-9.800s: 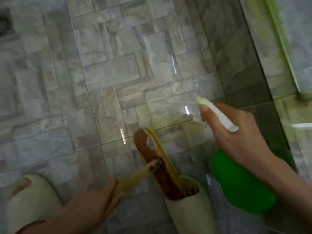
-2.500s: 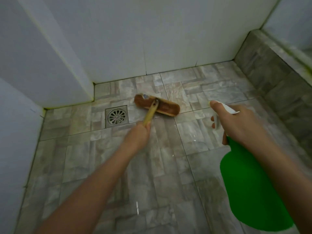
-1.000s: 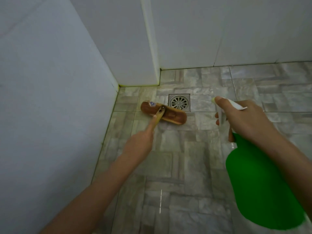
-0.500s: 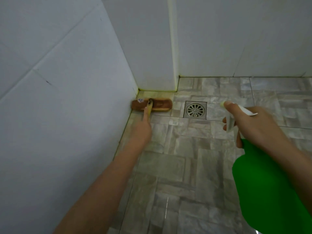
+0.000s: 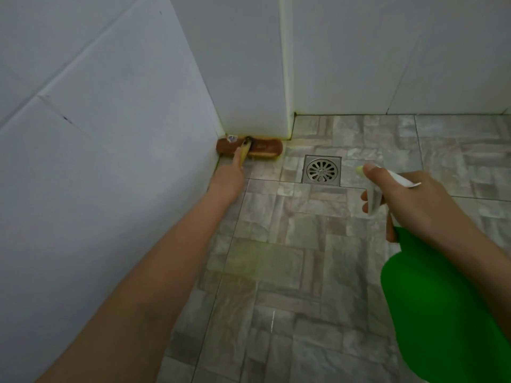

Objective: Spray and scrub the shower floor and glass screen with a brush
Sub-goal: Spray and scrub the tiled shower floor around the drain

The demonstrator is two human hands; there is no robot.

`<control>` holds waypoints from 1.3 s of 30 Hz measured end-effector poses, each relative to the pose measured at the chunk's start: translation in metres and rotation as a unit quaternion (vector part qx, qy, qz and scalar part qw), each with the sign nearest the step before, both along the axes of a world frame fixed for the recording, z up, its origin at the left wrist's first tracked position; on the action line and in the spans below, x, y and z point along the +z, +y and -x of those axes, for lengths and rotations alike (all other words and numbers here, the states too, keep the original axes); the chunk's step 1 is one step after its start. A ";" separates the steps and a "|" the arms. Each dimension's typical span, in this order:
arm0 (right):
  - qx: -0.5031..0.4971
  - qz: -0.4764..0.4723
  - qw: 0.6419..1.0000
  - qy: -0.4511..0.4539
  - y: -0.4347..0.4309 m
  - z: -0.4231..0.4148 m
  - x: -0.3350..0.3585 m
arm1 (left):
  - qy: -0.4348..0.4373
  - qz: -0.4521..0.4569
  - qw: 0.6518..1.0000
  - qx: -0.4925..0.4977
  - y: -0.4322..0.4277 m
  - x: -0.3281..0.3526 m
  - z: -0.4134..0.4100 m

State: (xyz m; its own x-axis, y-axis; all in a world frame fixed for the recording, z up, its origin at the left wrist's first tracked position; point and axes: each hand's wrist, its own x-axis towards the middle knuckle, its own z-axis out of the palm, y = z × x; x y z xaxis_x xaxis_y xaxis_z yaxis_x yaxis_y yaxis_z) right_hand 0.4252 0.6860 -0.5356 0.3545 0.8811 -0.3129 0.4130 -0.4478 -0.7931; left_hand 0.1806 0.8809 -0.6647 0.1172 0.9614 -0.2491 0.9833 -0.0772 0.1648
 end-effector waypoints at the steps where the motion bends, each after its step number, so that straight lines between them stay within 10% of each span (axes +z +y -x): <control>1: 0.004 0.003 1.000 -0.002 -0.001 0.001 0.000 | -0.007 -0.004 1.000 0.007 -0.014 -0.003 0.001; 16: 0.039 -0.002 0.999 0.019 -0.032 0.017 -0.012 | 0.015 0.144 0.989 0.044 -0.364 0.045 0.189; 39: 0.131 0.002 0.991 -0.010 -0.040 0.073 -0.003 | 0.004 0.040 0.999 0.012 -0.231 0.006 0.120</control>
